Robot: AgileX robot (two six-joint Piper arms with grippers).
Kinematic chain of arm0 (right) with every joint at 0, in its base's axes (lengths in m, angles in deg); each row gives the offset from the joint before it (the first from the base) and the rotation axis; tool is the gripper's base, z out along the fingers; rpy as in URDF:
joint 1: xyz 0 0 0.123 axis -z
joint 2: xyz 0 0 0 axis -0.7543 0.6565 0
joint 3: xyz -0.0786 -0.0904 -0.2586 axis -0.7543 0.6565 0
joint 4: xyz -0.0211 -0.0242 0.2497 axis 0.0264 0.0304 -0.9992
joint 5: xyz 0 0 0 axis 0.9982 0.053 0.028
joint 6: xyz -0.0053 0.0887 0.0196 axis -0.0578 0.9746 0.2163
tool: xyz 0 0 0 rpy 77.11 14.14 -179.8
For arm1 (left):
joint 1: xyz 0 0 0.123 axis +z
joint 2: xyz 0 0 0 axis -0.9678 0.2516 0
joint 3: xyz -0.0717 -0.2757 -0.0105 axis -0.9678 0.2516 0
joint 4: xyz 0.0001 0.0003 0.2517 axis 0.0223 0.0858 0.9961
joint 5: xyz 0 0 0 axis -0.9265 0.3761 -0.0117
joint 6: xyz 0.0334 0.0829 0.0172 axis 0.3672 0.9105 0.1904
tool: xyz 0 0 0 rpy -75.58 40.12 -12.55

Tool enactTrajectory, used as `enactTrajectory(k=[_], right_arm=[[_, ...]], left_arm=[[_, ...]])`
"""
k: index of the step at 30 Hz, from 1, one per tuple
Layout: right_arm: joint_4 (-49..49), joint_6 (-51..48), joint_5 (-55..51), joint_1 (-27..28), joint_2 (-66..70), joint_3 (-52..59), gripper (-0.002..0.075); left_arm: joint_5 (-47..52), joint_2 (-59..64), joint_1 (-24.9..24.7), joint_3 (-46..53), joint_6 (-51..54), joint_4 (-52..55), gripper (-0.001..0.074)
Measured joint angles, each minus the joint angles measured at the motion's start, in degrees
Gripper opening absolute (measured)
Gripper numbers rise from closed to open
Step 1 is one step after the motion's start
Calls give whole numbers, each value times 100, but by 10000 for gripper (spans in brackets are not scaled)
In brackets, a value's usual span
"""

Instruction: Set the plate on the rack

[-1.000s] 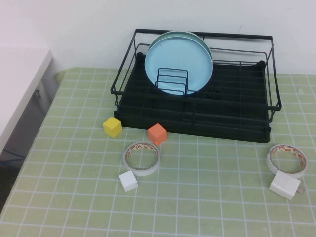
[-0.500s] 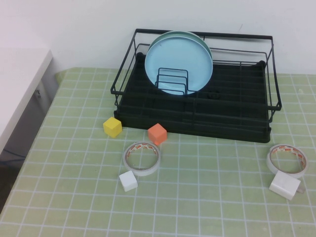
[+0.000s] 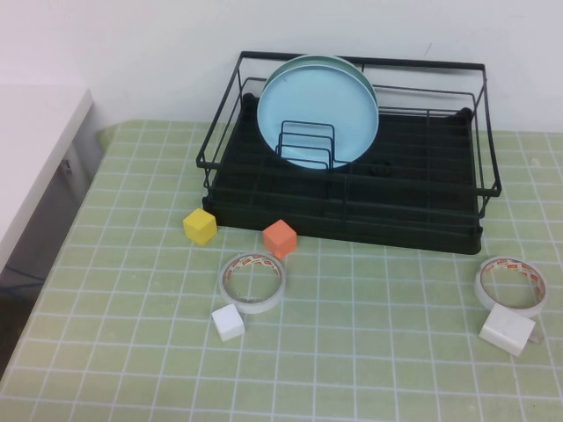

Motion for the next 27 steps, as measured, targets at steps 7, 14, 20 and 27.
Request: enactTrajectory(k=[7, 14, 20, 27], right_arm=[[0, 0, 2, 0, 0, 0, -2], [0, 0, 2, 0, -2, 0, -2], [0, 0, 2, 0, -2, 0, -2], [0, -10, 2, 0, -2, 0, -2]], left_arm=[[37, -13, 0, -10, 0, -1150, -1], [50, -13, 0, -10, 447, -1469, -1], [50, -13, 0, -10, 1049, -1435, -1], [65, -13, 0, -10, 1565, -1344, -1]])
